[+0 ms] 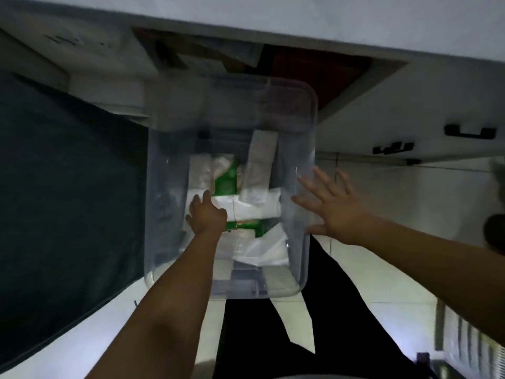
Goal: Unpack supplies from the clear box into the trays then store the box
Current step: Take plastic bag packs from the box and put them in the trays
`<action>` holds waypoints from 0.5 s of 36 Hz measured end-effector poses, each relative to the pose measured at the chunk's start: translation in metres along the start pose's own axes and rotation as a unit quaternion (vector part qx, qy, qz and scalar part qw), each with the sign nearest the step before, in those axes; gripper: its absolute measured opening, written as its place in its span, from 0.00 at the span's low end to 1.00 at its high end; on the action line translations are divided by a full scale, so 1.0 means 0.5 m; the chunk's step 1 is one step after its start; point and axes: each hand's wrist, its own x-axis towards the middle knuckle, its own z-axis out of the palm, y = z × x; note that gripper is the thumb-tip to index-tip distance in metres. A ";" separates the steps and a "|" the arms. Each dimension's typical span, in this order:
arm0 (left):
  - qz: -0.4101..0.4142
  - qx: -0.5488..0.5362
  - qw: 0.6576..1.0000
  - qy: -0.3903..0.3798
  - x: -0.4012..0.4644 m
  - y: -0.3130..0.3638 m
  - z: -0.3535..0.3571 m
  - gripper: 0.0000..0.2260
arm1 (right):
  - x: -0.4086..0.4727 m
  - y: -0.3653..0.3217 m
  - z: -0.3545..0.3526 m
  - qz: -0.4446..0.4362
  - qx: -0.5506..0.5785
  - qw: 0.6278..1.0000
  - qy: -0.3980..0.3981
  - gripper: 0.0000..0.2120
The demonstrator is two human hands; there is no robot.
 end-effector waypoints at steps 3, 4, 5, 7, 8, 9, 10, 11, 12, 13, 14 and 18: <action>-0.013 0.024 0.999 0.028 0.033 -0.019 0.025 0.34 | 0.002 -0.003 0.007 0.008 0.008 1.000 -0.001 0.39; -0.017 0.028 0.999 0.036 0.043 -0.022 0.033 0.34 | 0.003 -0.002 0.009 0.007 0.011 1.000 0.002 0.39; -0.018 0.036 0.998 0.045 0.052 -0.023 0.041 0.34 | 0.005 -0.001 0.011 0.006 0.016 1.000 0.005 0.39; -0.019 0.053 0.996 0.066 0.062 -0.023 0.055 0.33 | 0.005 0.001 0.013 0.000 0.025 1.000 0.013 0.39; -0.020 0.060 0.995 0.073 0.065 -0.023 0.060 0.32 | 0.005 0.001 0.014 -0.001 0.024 1.000 0.017 0.39; -0.023 0.061 0.995 0.080 0.068 -0.022 0.064 0.32 | 0.005 0.001 0.015 -0.002 0.020 1.000 0.018 0.39; -0.024 0.063 0.994 0.087 0.072 -0.021 0.067 0.31 | 0.004 0.001 0.017 -0.003 0.018 1.000 0.017 0.39; -0.018 0.072 0.992 0.097 0.075 -0.022 0.069 0.30 | 0.004 0.001 0.018 -0.004 0.019 1.000 0.016 0.39; -0.004 0.088 0.990 0.107 0.080 -0.023 0.071 0.29 | 0.004 0.001 0.019 -0.005 0.023 1.000 0.015 0.39; 0.012 0.103 0.988 0.113 0.086 -0.023 0.069 0.29 | 0.004 0.001 0.020 -0.006 0.024 1.000 0.014 0.39; 0.022 0.107 0.987 0.117 0.092 -0.023 0.066 0.29 | 0.005 0.003 0.020 -0.006 0.025 1.000 0.011 0.39; 0.014 -0.038 0.993 0.111 0.088 -0.009 0.035 0.27 | 0.011 0.005 0.015 -0.004 0.026 1.000 0.005 0.40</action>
